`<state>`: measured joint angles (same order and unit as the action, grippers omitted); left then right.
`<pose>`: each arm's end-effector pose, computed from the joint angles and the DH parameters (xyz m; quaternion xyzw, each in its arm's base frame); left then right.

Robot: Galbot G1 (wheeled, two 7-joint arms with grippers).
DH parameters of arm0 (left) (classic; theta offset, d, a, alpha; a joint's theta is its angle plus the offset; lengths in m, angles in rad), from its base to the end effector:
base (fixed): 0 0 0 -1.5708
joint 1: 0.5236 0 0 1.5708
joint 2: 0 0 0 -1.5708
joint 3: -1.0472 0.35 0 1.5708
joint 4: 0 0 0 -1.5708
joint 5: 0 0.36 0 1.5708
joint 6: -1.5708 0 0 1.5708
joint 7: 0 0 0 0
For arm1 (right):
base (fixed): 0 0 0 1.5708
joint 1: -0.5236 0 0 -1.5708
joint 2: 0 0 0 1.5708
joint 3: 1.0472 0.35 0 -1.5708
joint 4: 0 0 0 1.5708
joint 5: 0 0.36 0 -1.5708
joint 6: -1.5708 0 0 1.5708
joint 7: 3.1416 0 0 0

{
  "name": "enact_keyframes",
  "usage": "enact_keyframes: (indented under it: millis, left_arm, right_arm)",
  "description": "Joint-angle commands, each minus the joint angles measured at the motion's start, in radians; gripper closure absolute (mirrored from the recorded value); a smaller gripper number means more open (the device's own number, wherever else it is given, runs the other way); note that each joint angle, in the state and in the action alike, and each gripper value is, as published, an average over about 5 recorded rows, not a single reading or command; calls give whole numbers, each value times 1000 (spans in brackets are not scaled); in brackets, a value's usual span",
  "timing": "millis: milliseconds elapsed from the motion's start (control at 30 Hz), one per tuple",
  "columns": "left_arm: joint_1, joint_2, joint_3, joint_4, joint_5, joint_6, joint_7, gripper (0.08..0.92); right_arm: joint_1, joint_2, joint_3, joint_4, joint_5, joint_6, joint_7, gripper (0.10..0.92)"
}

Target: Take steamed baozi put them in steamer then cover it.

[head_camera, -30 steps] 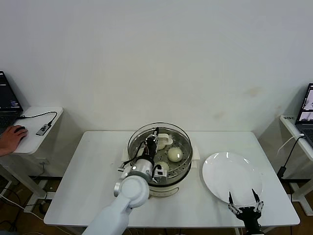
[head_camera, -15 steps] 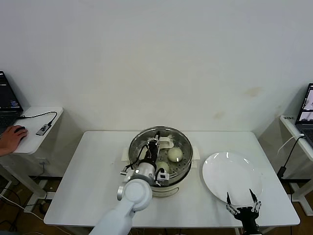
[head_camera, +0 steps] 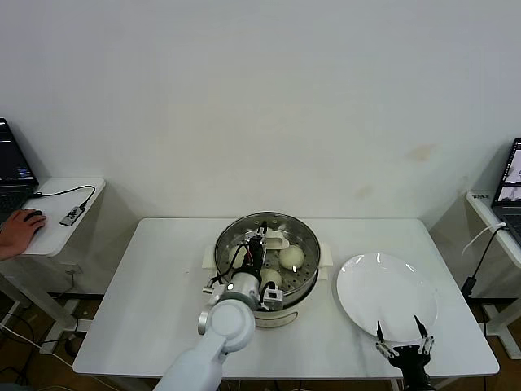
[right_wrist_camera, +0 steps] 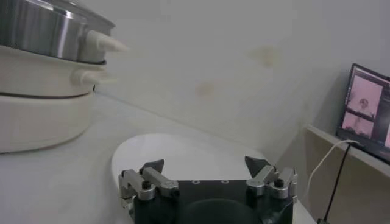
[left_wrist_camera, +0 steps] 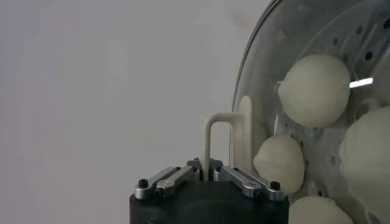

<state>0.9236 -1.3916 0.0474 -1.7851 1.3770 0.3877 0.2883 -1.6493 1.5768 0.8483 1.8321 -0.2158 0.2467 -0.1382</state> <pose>0.3311 -0.1383 -0.2642 0.1082 0.7184 0.6853 0.0503 0.1257 -0.1094 -0.3990 -0.0397 -0.9801 0.1791 0.0759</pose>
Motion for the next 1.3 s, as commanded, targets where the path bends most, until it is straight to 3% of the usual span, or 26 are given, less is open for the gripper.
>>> enact_keyframes:
  millis: [33, 233, 500, 767, 900, 1033, 1200, 1300]
  left_arm:
    - [7, -6, 0, 0, 11, -1, 3, 854]
    - [24, -3, -3, -32, 16, 0, 9, 812]
    - [115, 21, -4, -165, 8, -7, 7, 580]
    - [309, 143, -75, -435, -112, -22, -33, 355]
    - [489, 208, -194, -559, -309, -48, -132, 239]
    - [679, 234, -384, -601, -715, -152, -339, 183]
    - [813, 197, -582, -465, -1345, -442, -468, 177]
    - [858, 181, -603, -382, -1531, -507, -506, 177]
  right_arm:
    - [0, 0, -3, -2, -1, 1, 0, 203]
    - [1, 0, -6, -5, -4, 2, 0, 203]
    - [0, 1, -13, -8, -16, 4, 1, 203]
    - [-1, 1, -12, -10, -20, 5, 0, 203]
    - [-2, -1, -21, -10, -19, 16, -1, 203]
    - [-12, -14, -44, 0, 4, 33, -4, 203]
    - [-43, -43, -82, 16, 32, 57, -4, 203]
    - [-68, -61, -108, 28, 47, 77, -5, 203]
